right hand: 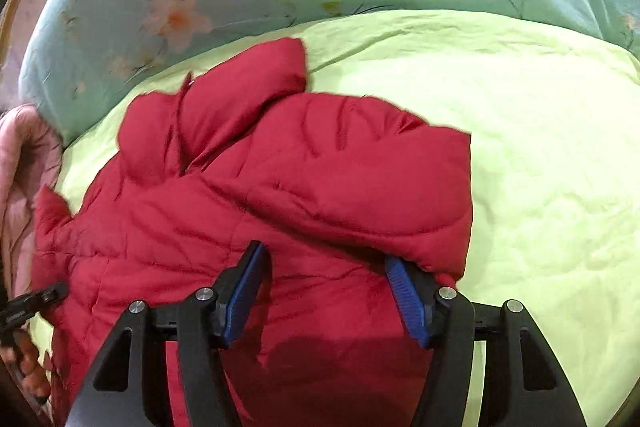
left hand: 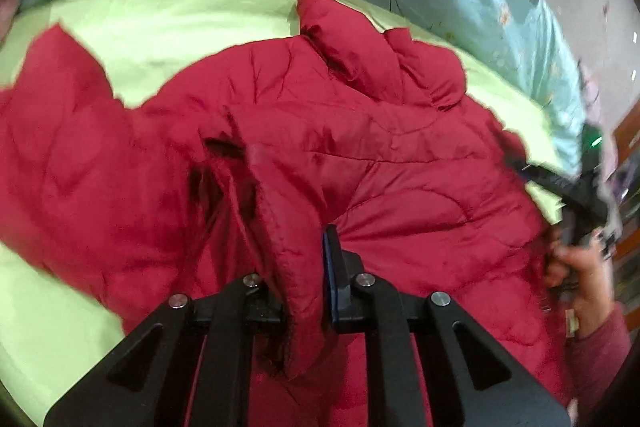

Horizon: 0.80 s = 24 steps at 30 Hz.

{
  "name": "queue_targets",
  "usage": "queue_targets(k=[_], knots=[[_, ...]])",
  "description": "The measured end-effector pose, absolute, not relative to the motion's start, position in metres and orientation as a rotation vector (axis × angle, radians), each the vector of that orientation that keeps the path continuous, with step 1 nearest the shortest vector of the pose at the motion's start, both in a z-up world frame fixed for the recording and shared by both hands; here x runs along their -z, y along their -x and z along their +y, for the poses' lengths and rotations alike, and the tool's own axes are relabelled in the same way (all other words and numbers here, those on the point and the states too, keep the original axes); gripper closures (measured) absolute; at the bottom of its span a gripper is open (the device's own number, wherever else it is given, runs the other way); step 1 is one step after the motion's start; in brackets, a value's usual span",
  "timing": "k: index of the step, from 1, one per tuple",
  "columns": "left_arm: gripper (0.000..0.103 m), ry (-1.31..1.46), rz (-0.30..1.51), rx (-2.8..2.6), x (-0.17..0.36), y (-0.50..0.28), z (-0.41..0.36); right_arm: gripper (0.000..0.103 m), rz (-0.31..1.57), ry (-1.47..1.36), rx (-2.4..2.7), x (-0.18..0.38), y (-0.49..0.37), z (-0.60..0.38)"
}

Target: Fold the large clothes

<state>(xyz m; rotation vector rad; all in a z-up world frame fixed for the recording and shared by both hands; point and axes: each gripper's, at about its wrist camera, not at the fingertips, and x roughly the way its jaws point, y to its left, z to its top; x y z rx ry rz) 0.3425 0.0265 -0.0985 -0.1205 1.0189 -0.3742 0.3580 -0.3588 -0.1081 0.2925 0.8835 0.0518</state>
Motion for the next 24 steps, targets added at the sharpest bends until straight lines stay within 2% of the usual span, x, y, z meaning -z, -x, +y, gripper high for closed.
queue_targets(k=[4,7,11,14,20,24], knots=[[0.091,0.147,1.037,0.383,0.107,-0.345,0.033,0.041,0.765,-0.291,-0.077,0.073,-0.326,-0.361],[0.090,0.182,1.048,0.387,0.115,-0.346,0.039,0.038,0.704,-0.249,-0.042,0.059,-0.320,-0.365],[0.088,0.198,1.059,0.387,0.117,-0.349,0.038,0.037,0.896,-0.291,0.019,0.104,-0.360,-0.387],[0.086,0.190,1.065,0.382,0.118,-0.353,0.034,0.035,0.921,-0.408,-0.003,0.130,-0.367,-0.404],[0.085,0.172,1.061,0.377,0.119,-0.353,0.031,0.037,0.719,-0.196,0.026,0.070,-0.313,-0.366],[0.085,0.187,1.065,0.375,0.120,-0.355,0.032,0.039,0.745,-0.116,-0.118,0.061,-0.295,-0.327]])
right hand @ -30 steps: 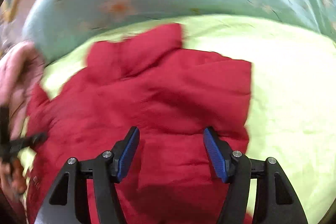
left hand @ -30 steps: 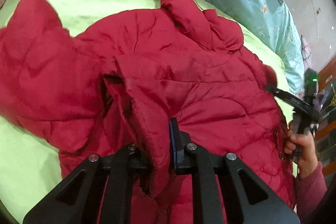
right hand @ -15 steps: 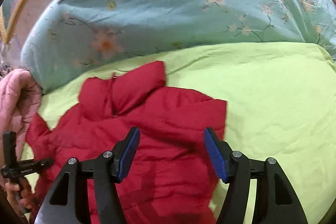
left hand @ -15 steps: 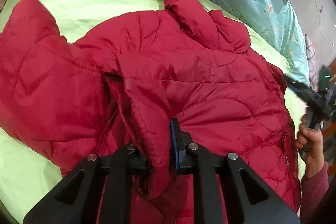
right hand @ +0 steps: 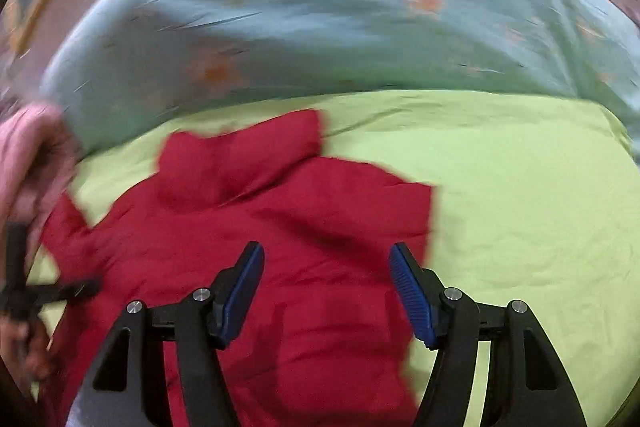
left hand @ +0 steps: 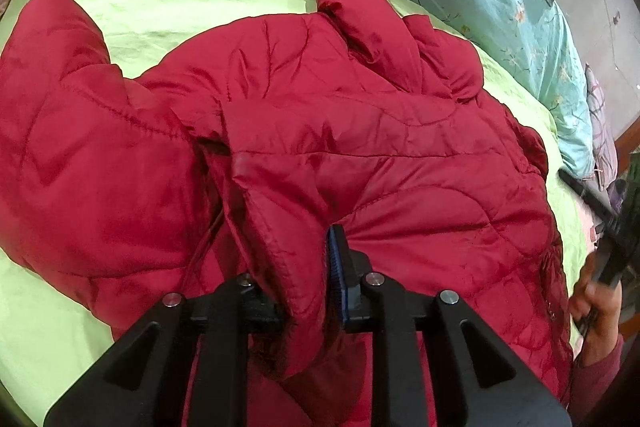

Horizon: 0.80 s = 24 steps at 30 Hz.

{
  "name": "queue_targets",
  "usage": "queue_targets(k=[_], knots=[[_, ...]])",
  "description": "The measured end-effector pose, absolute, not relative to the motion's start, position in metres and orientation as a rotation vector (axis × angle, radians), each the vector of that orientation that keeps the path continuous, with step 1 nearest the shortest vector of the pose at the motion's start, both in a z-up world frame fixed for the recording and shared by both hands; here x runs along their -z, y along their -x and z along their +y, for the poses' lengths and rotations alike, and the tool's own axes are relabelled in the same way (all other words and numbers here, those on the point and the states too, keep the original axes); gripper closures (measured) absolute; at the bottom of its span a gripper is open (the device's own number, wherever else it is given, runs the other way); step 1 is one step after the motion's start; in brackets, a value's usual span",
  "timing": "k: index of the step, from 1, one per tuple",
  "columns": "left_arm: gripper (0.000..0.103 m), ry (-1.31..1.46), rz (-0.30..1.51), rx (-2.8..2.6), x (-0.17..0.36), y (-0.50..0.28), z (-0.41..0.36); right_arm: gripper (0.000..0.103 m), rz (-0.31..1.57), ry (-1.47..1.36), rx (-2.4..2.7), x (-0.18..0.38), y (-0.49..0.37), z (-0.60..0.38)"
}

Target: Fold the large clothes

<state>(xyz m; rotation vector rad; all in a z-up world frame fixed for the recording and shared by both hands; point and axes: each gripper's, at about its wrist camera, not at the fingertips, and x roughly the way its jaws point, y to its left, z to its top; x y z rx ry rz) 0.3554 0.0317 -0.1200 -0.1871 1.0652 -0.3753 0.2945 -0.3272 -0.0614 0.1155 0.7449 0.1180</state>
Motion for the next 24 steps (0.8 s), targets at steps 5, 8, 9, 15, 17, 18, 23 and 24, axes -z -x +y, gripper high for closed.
queue_targets(k=[5,8,9,15,17,18,23,24], knots=[[0.083,0.208,1.066,0.390,0.120,-0.354,0.036,0.039,0.942,-0.083,-0.098,0.110,-0.318,-0.324],[0.081,0.223,1.070,0.396,0.120,-0.351,0.039,0.039,0.947,-0.069,-0.080,0.112,-0.323,-0.329],[0.081,0.225,1.068,0.397,0.118,-0.349,0.040,0.039,0.951,-0.065,-0.076,0.112,-0.323,-0.330],[0.062,0.249,1.023,0.395,0.099,-0.318,0.059,0.039,0.928,-0.097,-0.077,0.097,-0.313,-0.332],[0.061,0.288,1.013,0.383,0.097,-0.308,0.076,0.039,0.907,-0.127,-0.092,0.090,-0.310,-0.328],[0.061,0.312,1.012,0.374,0.096,-0.305,0.085,0.039,0.896,-0.134,-0.099,0.084,-0.308,-0.326],[0.061,0.404,0.976,0.282,0.097,-0.290,0.134,0.037,0.828,-0.146,-0.150,0.057,-0.284,-0.312],[0.061,0.420,0.970,0.264,0.097,-0.289,0.142,0.037,0.822,-0.147,-0.161,0.054,-0.281,-0.309]])
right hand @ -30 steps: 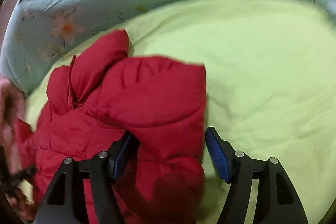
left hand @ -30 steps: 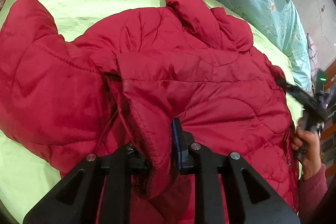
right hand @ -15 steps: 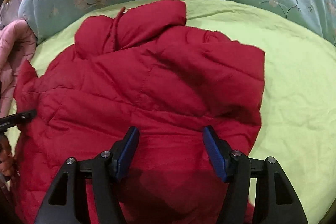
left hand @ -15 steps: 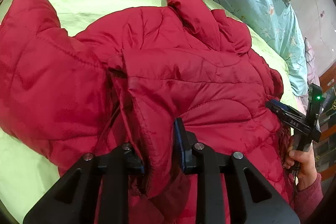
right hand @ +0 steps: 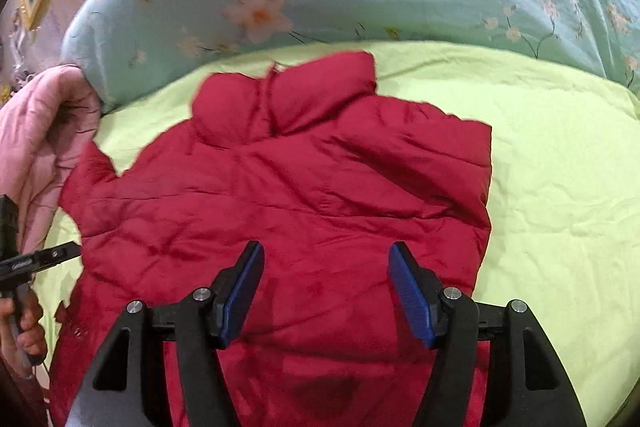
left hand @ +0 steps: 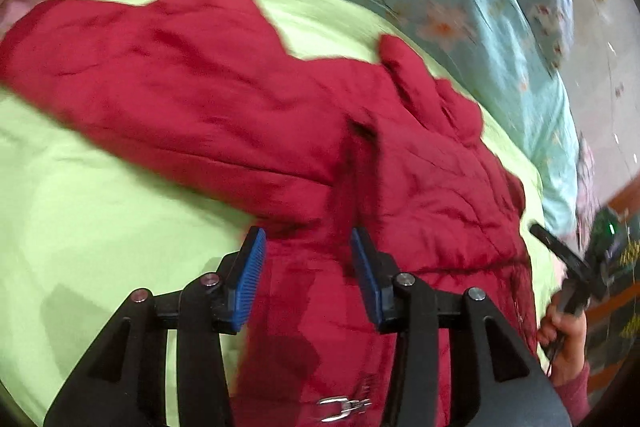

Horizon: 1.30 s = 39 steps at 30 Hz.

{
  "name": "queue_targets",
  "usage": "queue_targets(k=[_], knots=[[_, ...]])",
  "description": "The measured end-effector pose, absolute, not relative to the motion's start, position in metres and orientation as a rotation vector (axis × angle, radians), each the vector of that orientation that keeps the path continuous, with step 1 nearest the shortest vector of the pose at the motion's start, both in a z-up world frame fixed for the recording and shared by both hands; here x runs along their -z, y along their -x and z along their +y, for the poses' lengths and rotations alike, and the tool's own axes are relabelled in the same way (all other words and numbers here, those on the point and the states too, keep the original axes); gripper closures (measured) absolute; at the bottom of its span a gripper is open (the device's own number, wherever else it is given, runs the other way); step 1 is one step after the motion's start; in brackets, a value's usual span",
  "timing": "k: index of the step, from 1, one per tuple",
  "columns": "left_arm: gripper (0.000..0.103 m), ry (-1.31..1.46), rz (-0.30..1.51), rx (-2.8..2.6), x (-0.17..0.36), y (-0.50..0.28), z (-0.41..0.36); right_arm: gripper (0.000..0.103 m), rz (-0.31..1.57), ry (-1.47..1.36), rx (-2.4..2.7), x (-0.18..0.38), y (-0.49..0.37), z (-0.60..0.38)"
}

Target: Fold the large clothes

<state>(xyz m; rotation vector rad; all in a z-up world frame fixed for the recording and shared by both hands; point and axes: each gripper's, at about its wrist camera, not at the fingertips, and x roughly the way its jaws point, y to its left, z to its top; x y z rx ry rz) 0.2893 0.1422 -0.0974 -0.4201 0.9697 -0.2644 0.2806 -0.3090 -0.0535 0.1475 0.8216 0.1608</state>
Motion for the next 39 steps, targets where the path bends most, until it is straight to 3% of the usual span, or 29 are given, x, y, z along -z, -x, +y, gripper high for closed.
queue_targets(k=[16,39], knots=[[0.061,0.665,0.917,0.037,0.120,-0.300,0.245,0.036,0.812,-0.163,-0.279,0.041,-0.207,-0.269],[0.061,0.993,0.786,-0.114,0.170,-0.365,0.346,0.036,0.858,-0.142,-0.295,0.058,-0.189,-0.256]])
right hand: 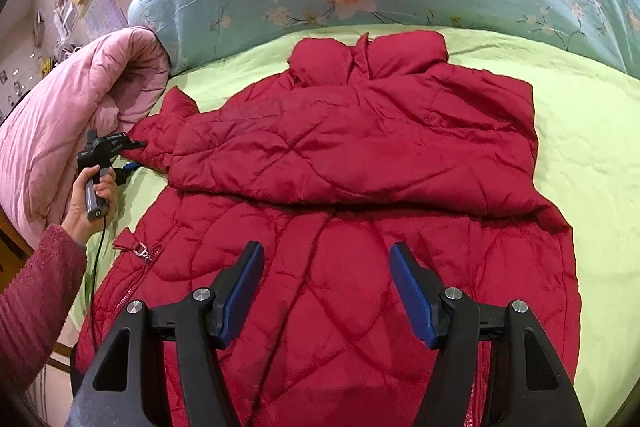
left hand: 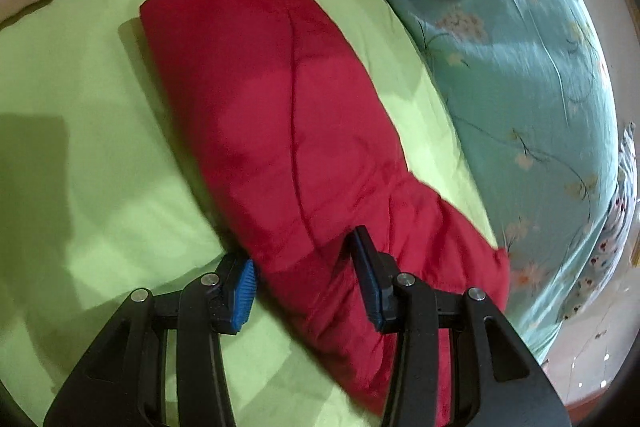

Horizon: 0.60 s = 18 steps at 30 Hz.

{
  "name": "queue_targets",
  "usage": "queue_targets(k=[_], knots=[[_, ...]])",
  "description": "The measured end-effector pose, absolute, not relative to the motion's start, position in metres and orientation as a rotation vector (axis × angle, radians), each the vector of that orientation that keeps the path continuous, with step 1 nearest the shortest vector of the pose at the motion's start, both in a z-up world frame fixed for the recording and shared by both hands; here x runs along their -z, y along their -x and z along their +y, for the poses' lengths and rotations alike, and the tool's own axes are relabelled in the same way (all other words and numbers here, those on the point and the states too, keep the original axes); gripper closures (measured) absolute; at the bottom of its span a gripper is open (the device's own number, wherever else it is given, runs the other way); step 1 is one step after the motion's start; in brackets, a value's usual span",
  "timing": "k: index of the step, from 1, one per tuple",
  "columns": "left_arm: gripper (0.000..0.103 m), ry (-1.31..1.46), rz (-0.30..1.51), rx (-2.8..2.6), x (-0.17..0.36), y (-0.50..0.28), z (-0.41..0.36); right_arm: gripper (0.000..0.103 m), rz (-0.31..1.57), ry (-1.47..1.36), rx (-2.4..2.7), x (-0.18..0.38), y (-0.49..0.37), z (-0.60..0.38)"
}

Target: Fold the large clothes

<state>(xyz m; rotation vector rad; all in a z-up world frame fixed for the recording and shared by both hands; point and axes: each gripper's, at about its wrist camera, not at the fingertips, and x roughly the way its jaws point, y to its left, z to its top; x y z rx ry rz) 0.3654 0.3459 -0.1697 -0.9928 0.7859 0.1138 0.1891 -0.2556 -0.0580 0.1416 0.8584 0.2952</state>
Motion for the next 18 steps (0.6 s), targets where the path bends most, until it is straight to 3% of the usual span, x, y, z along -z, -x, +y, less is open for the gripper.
queue_targets(k=[4,7,8,18], knots=[[0.061,0.976,0.767,-0.121,0.166,-0.379,0.348,0.036,0.864,-0.144,-0.290,0.059,-0.187,-0.256],[0.088,0.962,0.748,-0.101,0.163,-0.380,0.348,0.036,0.861,-0.139,-0.292,0.058,-0.185,-0.255],[0.092,0.955,0.739,-0.092,0.160,-0.379,0.347,0.036,0.858,-0.138,-0.290,0.057,-0.185,-0.256],[0.096,0.774,0.604,-0.004,0.091,-0.344,0.307,0.036,0.843,-0.160,-0.295,0.051,-0.186,-0.261]])
